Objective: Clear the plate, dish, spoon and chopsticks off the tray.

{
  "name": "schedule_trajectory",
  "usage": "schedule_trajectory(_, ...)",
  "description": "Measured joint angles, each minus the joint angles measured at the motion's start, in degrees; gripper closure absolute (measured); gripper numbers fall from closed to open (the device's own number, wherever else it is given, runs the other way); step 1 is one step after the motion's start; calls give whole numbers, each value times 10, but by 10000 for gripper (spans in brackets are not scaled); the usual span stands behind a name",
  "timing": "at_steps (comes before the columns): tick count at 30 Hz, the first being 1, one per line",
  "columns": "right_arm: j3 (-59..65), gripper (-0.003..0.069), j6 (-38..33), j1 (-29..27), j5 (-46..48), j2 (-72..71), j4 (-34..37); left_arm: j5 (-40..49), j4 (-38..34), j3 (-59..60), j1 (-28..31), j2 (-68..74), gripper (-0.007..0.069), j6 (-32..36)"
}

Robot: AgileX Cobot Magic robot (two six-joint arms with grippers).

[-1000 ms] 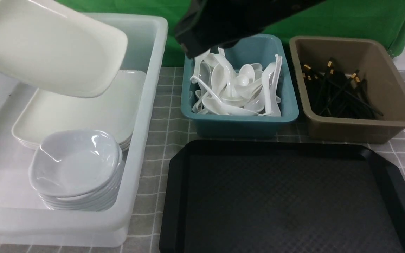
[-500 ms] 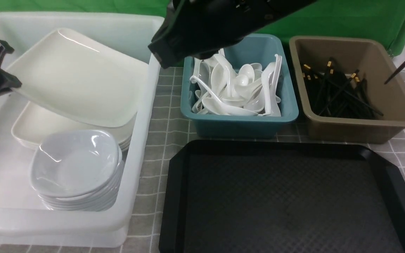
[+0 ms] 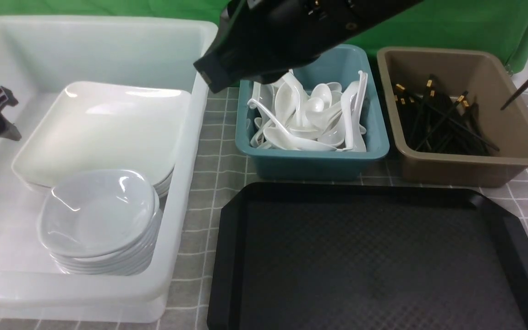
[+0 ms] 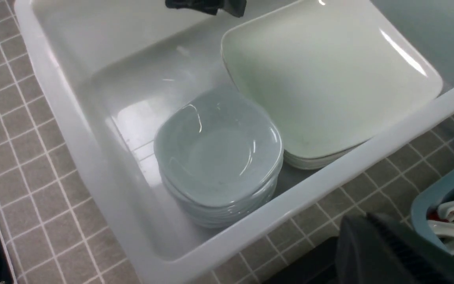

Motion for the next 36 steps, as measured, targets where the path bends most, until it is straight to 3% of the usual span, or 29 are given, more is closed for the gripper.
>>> schedule_trajectory(4, 0, 629, 2, 0, 0, 0, 1, 7, 42, 0, 0, -17, 166, -32)
schedule_trajectory(8, 0, 629, 16, 0, -1, 0, 1, 10, 39, 0, -6, -50, 219, -15)
schedule_trajectory(10, 0, 629, 19, 0, -7, 0, 1, 21, 13, 0, -32, -85, 380, 48)
schedule_trajectory(13, -8, 629, 21, 0, 3, -2, -23, 34, -4, 0, -77, -125, 540, 108)
schedule_trajectory(16, -23, 629, 63, -4, 39, -17, -90, 51, -11, 0, -142, -186, 603, 156)
schedule_trajectory(21, -27, 629, 124, -14, 115, -114, -221, 71, 3, 0, -271, -315, 622, 194)
schedule_trajectory(25, 3, 629, 146, -15, 113, -228, -249, 118, 6, 0, -344, -404, 621, 224)
schedule_trajectory(29, 109, 629, 173, -15, 36, -359, -257, 157, 4, 19, -384, -474, 621, 228)
schedule_trajectory(36, 462, 629, 283, -15, -190, -654, -342, 132, -8, 151, -387, -609, 621, 224)
